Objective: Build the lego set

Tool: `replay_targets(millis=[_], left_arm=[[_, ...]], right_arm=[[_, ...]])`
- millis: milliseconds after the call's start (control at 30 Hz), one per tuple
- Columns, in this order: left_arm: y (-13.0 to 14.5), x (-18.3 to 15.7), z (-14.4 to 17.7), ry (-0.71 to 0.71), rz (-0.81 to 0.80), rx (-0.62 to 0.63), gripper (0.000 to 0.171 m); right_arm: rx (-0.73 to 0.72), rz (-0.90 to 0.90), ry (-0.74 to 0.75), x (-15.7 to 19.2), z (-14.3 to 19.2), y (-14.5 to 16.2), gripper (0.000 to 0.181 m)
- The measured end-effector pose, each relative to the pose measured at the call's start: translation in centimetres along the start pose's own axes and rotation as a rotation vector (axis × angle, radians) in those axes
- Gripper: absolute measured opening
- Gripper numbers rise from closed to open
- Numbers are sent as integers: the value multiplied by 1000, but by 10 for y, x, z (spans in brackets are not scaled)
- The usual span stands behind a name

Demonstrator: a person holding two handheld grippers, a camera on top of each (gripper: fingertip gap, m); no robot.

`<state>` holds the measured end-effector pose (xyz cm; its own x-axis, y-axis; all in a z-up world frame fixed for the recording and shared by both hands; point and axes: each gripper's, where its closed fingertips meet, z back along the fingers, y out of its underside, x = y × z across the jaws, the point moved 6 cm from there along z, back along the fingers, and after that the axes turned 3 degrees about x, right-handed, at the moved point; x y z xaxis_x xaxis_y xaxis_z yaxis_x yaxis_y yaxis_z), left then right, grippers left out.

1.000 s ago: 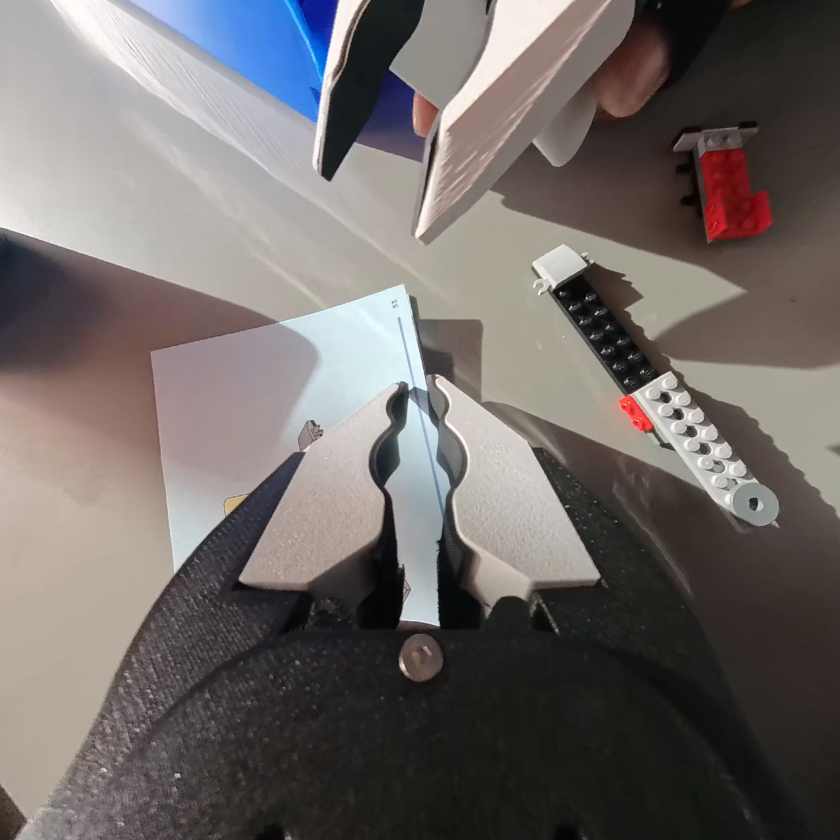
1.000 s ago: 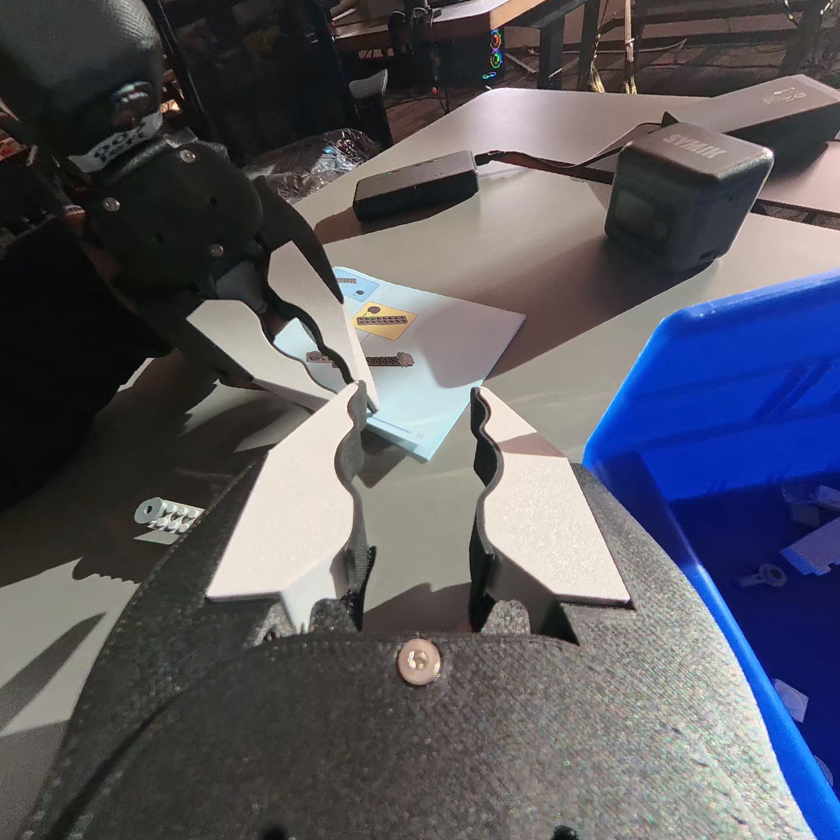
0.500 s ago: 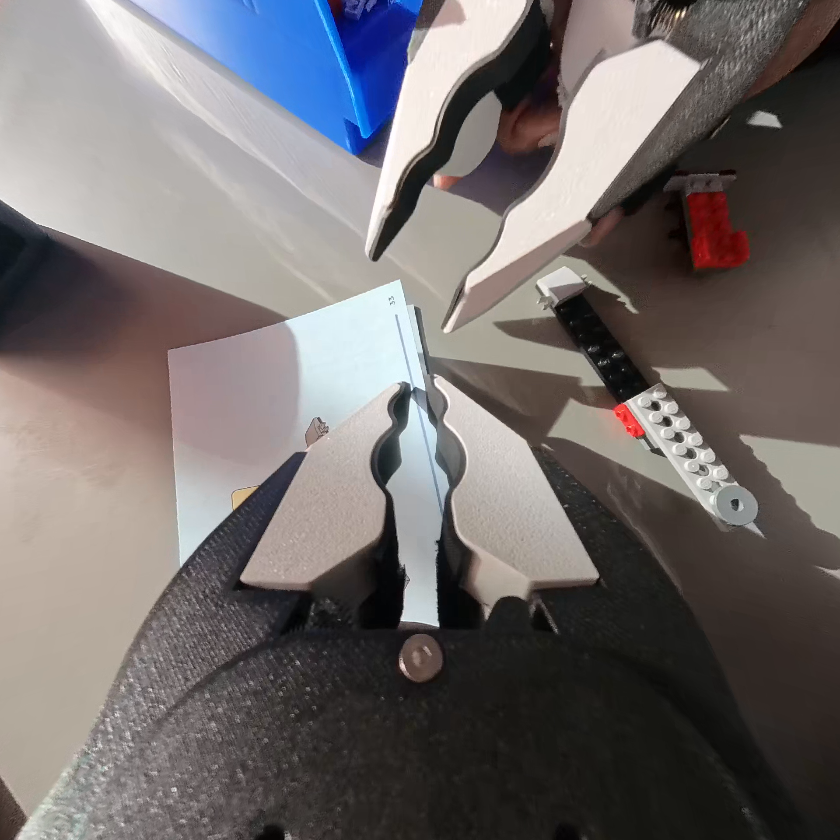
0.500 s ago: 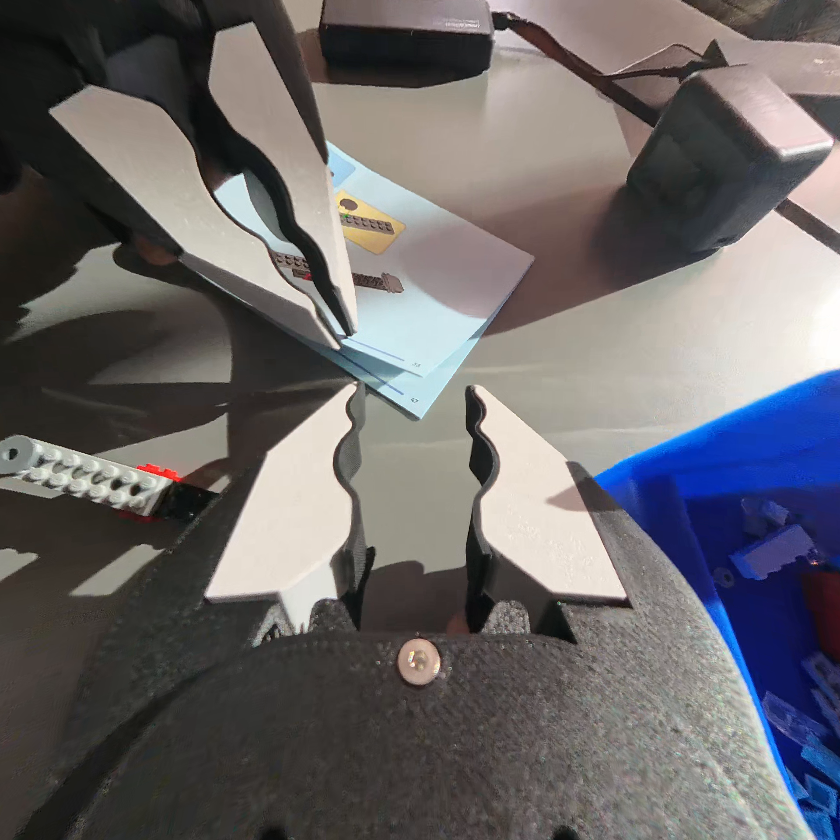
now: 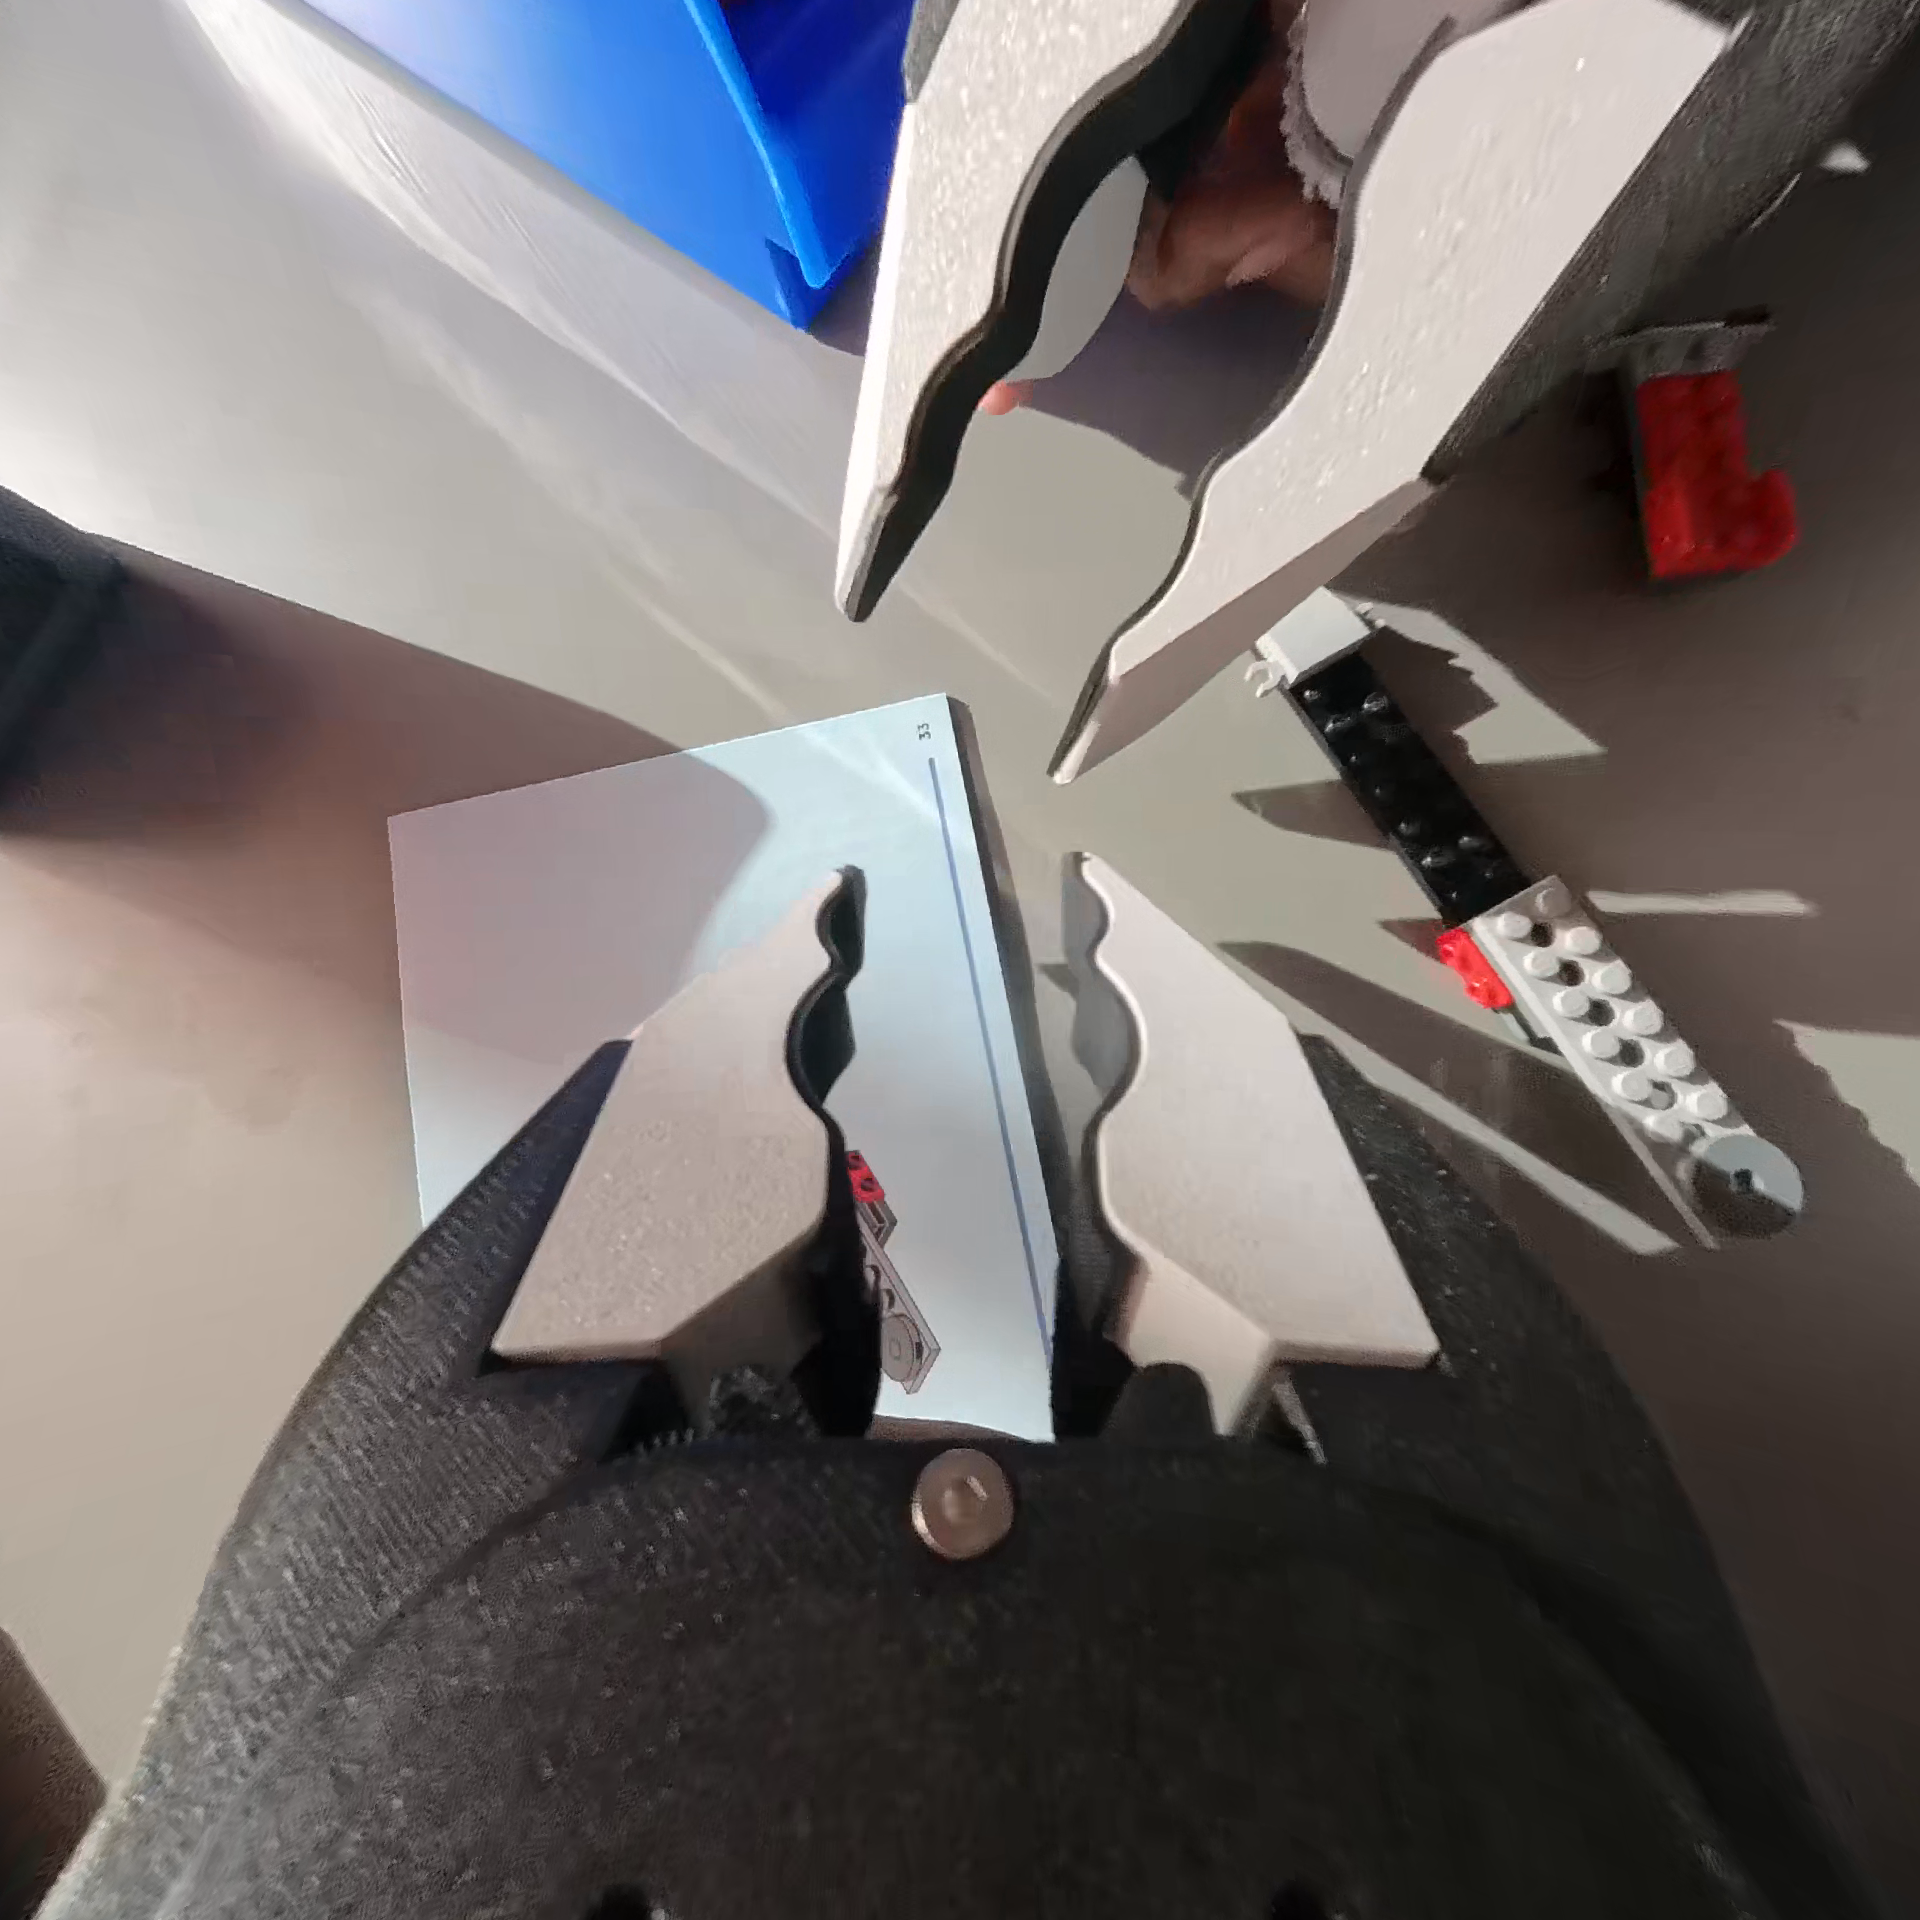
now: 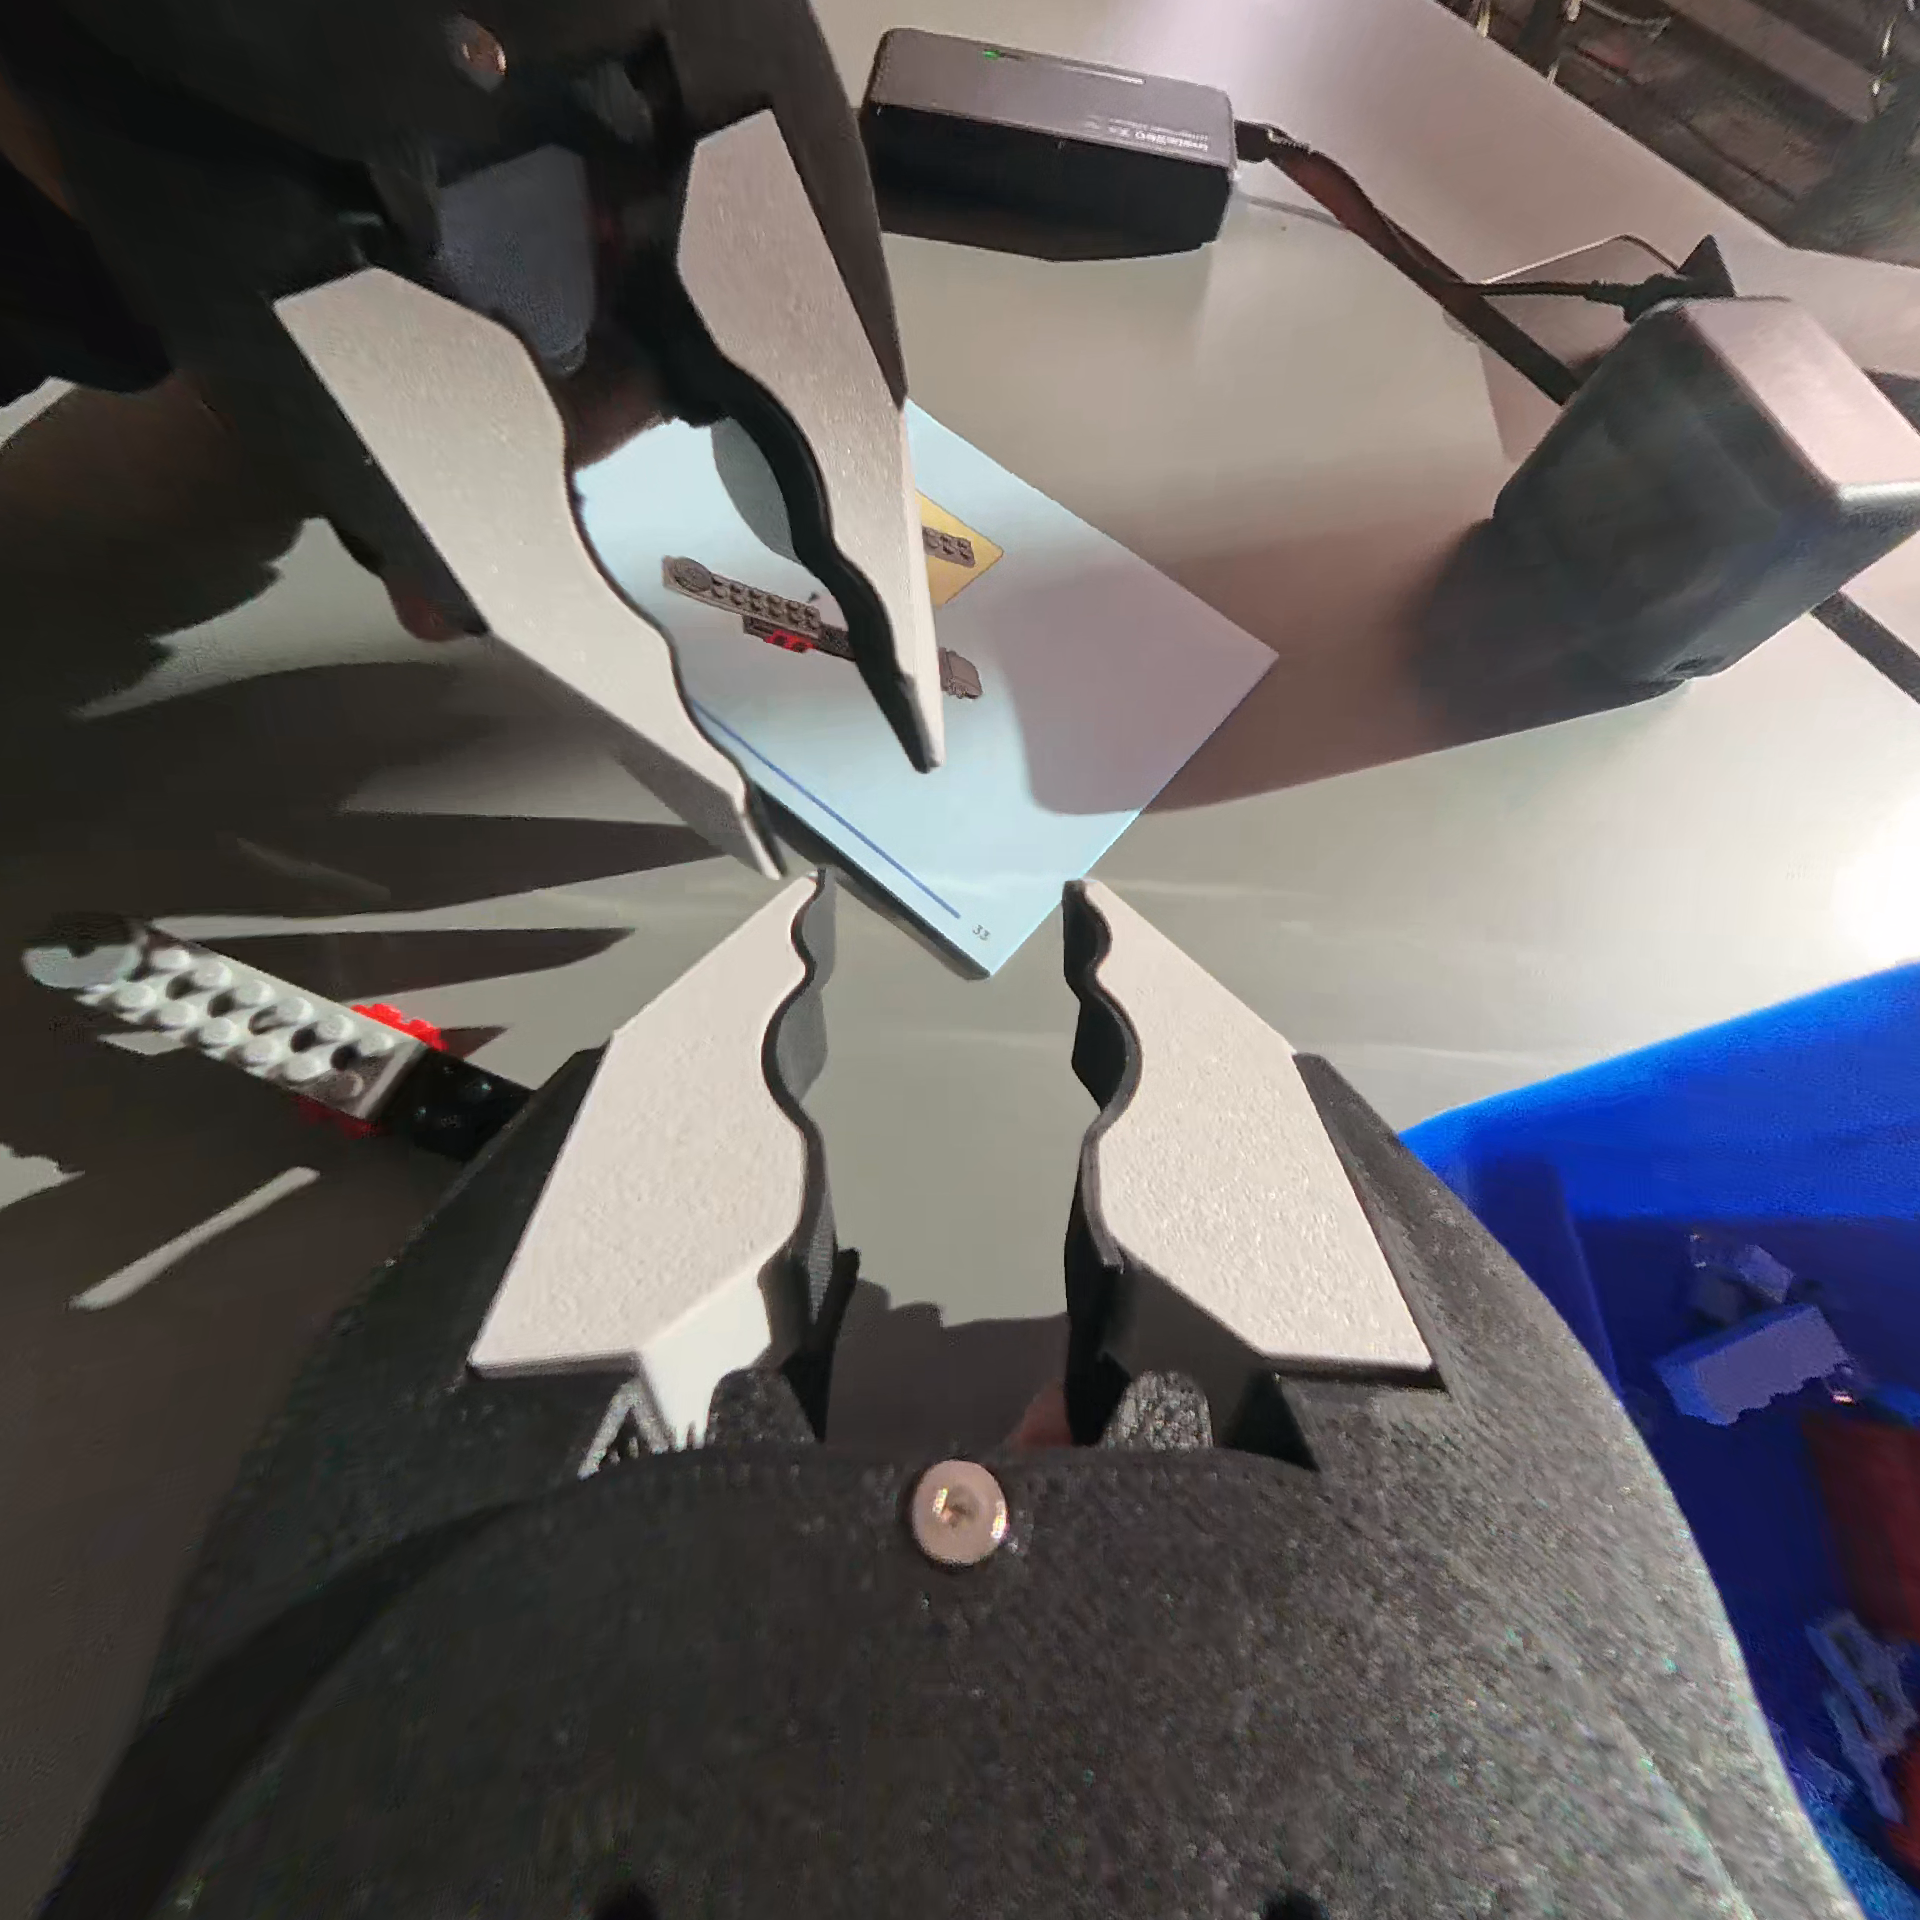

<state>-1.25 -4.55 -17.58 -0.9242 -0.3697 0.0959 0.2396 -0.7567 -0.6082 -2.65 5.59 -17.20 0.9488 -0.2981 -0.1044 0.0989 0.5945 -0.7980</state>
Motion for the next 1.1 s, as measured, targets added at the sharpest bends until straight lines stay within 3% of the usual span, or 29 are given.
replay_targets(millis=[167, 267, 500, 1100], left_arm=[[2, 3, -9, -57, -36, 54, 40], [3, 4, -10, -58, -28, 54, 28], [4, 3, -8, -16, 5, 32, 18], [7, 6, -4, 34, 76, -11, 13]], right_arm=[[-20, -33, -11, -2, 3, 1, 46], [-26, -40, -15, -3, 4, 1, 45], [-26, -36, -22, -2, 5, 2, 45], [14, -19, -38, 1, 0, 3, 46]])
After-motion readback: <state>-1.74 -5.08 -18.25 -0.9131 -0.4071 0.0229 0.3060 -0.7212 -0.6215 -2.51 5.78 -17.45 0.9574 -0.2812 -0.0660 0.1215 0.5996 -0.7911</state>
